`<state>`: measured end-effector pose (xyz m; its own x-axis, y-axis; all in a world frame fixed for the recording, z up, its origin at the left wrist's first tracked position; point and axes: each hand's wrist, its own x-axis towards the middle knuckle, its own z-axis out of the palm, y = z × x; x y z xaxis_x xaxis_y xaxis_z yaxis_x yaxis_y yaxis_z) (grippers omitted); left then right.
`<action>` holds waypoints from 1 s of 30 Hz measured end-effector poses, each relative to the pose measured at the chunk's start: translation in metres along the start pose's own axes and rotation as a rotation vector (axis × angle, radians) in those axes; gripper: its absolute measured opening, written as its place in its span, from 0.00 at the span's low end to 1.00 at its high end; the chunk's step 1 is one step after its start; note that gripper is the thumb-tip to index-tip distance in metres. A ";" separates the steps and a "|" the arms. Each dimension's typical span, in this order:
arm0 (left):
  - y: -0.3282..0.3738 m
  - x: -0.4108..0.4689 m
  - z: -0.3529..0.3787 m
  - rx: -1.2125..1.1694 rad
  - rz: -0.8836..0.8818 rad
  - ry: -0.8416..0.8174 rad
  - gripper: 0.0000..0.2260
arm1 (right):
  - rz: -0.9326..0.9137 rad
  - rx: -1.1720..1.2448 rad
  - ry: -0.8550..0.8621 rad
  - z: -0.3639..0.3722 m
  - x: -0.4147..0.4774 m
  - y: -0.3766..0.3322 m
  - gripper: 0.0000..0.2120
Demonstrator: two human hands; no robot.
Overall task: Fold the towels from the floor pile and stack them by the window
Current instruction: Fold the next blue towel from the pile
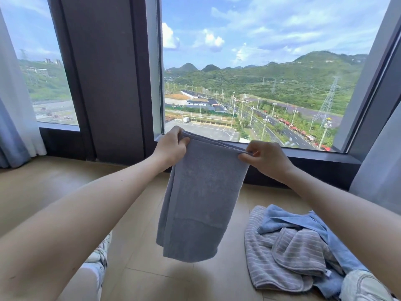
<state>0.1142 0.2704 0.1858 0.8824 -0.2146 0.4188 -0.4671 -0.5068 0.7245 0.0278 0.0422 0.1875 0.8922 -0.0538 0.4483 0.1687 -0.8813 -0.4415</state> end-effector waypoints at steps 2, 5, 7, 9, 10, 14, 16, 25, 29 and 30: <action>-0.001 -0.003 -0.002 0.123 0.068 -0.035 0.08 | 0.012 0.023 0.063 -0.003 0.003 -0.003 0.09; -0.004 -0.010 -0.005 0.368 0.240 -0.119 0.10 | 0.004 0.024 0.080 -0.005 0.003 -0.006 0.08; -0.004 -0.013 -0.005 0.519 0.289 -0.192 0.10 | -0.022 -0.010 0.040 -0.005 0.002 -0.007 0.08; -0.003 -0.013 -0.005 0.580 0.267 -0.225 0.07 | -0.027 -0.033 -0.005 -0.005 0.002 -0.008 0.08; -0.002 -0.013 -0.006 0.580 0.252 -0.207 0.06 | -0.024 -0.036 -0.007 -0.006 0.002 -0.008 0.08; 0.005 -0.009 -0.007 0.575 0.283 0.030 0.10 | -0.030 0.022 0.148 -0.011 0.003 -0.011 0.08; 0.008 -0.009 -0.005 0.753 0.275 0.020 0.11 | 0.016 -0.042 0.095 -0.010 0.005 -0.013 0.08; 0.017 -0.008 -0.003 0.050 -0.022 -0.094 0.04 | 0.072 0.192 0.185 -0.008 0.009 -0.013 0.07; 0.030 -0.010 0.002 -0.320 -0.067 0.017 0.03 | 0.196 0.540 0.203 -0.007 0.011 -0.005 0.13; 0.033 -0.009 0.003 -0.386 -0.061 0.049 0.03 | 0.247 0.675 0.161 -0.008 0.010 -0.003 0.16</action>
<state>0.0907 0.2534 0.2041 0.9096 -0.1494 0.3876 -0.4093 -0.1638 0.8976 0.0328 0.0402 0.1991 0.8737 -0.3277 0.3596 0.2383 -0.3561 -0.9036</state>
